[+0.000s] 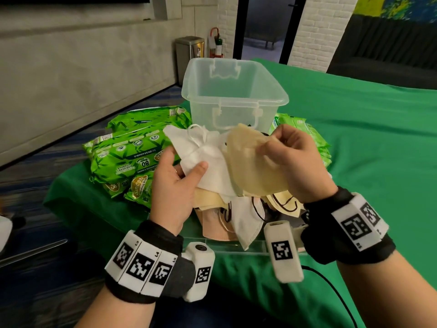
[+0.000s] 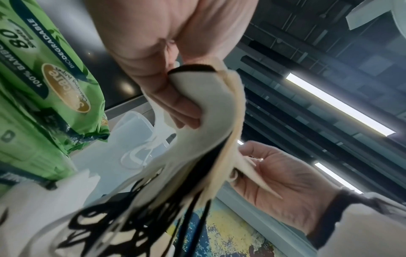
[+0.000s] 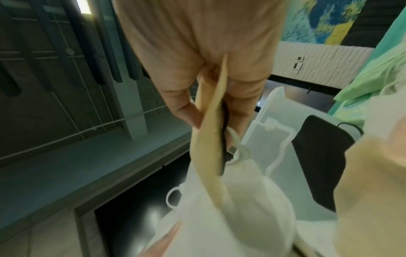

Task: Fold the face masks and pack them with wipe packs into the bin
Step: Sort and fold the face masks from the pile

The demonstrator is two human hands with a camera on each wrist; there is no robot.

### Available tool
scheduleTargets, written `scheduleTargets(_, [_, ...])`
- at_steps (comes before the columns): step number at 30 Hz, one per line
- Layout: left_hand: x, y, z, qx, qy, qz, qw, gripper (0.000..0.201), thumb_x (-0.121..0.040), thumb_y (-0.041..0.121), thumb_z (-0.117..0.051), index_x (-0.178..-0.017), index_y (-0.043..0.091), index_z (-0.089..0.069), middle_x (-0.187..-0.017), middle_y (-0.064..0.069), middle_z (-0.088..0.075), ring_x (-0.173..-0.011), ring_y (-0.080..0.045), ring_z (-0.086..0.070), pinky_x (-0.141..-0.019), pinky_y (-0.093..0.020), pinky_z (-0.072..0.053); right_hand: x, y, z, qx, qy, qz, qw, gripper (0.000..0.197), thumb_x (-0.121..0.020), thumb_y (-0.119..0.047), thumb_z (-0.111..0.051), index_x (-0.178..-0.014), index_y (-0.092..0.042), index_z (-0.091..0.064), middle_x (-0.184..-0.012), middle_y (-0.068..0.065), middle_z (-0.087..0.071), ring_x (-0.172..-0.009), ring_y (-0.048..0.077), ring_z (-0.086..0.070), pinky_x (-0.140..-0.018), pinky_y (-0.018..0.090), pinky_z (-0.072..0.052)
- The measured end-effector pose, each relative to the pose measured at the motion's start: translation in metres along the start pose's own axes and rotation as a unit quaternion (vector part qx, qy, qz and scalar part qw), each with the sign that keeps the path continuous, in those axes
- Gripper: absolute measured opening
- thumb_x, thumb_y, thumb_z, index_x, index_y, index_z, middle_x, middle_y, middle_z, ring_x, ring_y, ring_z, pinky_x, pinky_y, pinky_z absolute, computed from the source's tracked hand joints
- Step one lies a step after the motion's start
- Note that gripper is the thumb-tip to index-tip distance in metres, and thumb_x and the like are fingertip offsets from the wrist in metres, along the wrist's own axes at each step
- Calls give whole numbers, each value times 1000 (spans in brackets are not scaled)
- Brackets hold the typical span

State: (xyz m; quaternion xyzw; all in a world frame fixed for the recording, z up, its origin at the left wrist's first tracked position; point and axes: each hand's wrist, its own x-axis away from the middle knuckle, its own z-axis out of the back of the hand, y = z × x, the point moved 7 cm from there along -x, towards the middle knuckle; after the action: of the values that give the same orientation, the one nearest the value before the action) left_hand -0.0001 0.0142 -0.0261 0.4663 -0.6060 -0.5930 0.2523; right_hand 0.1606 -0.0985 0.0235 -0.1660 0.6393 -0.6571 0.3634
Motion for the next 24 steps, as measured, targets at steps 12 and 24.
scheduleTargets(12, [0, -1, -1, -103, -57, -42, 992, 44, -88, 1, -57, -76, 41, -73, -67, -14, -58, -71, -15, -51, -73, -22, -42, -13, -11, 37, -44, 127, 4, 991, 28, -82, 4, -60, -74, -19, -44, -72, -1, -54, -60, 12, -50, -52, 25, -44])
scheduleTargets(24, [3, 10, -12, -1, -88, -39, 995, 65, -87, -13, -49, -105, 49, -50, -112, 6, -64, -94, -12, -64, -86, -40, -53, 4, -2, -27, -22, -48, 12, 999, 41, -67, -3, -68, -93, -31, -54, -97, 30, -59, -74, 26, -56, -68, 50, -51])
